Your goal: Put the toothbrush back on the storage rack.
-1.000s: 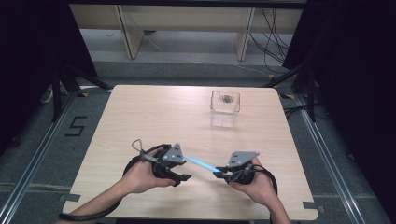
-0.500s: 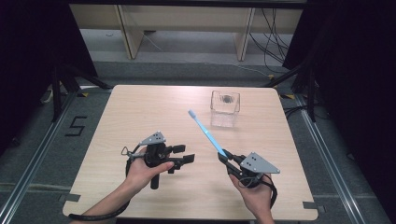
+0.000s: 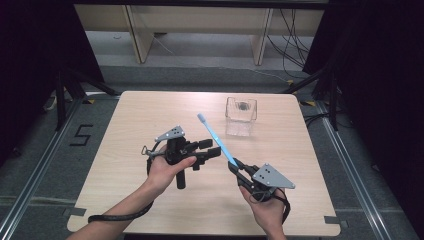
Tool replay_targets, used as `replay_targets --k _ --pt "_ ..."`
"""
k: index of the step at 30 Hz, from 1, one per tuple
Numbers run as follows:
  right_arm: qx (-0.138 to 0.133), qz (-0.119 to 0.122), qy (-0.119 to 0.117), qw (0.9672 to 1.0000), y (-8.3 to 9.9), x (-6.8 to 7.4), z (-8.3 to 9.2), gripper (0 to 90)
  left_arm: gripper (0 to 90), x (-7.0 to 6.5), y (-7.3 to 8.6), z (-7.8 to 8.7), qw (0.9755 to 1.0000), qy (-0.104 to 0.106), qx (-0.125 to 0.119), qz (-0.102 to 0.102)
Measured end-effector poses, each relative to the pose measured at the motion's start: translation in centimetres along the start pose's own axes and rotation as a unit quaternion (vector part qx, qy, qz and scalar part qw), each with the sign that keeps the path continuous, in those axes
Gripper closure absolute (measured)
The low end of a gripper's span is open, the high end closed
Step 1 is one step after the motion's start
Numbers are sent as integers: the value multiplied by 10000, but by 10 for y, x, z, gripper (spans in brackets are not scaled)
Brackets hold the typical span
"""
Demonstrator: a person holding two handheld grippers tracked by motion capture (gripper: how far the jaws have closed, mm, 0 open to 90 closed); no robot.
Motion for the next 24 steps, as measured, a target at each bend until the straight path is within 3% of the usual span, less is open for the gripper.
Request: replay_targets --k 3,6,7,14,15,16,17,18,22,24 --pt "-57 73 -5 10000 -1 0 0 789 467 -1 -1 -5 10000 67 18 31" --pt "67 -141 -46 9999 1 4 1 789 491 -2 -3 -7 9999 90 -6 54" --pt "-66 -15 44 10000 -2 2 0 789 501 -2 -4 -7 10000 84 -16 26" --pt "28 27 97 9999 -1 2 0 789 567 -3 -7 -7 9999 108 -69 -33" --pt "-70 142 106 9998 -3 1 -1 789 582 -3 -8 -7 9999 117 -82 -55" --pt "-75 20 44 10000 -3 4 -3 789 605 -3 -8 -7 9999 120 -100 -66" --pt "-68 126 131 9998 -3 2 -2 789 625 -4 -9 -7 9998 126 -130 -97" --pt "-19 24 144 9999 -2 4 -3 789 648 -4 -9 -6 9998 100 -134 -126" --pt "-33 105 227 9997 -2 3 -4 788 720 -5 -11 -6 9996 129 -182 -165" --pt "39 16 146 9999 0 6 -5 788 737 -6 -11 -6 9995 155 -179 -184"
Point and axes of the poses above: each handheld gripper's, and its own axes: z roughly backward along the jaws, y roughly out of its underside, x roughly to its left, the point moved 9 cm from there along -z, roughly forward along the jaws, and after that the axes turned 9 degrees about x, right-handed, at the moved point
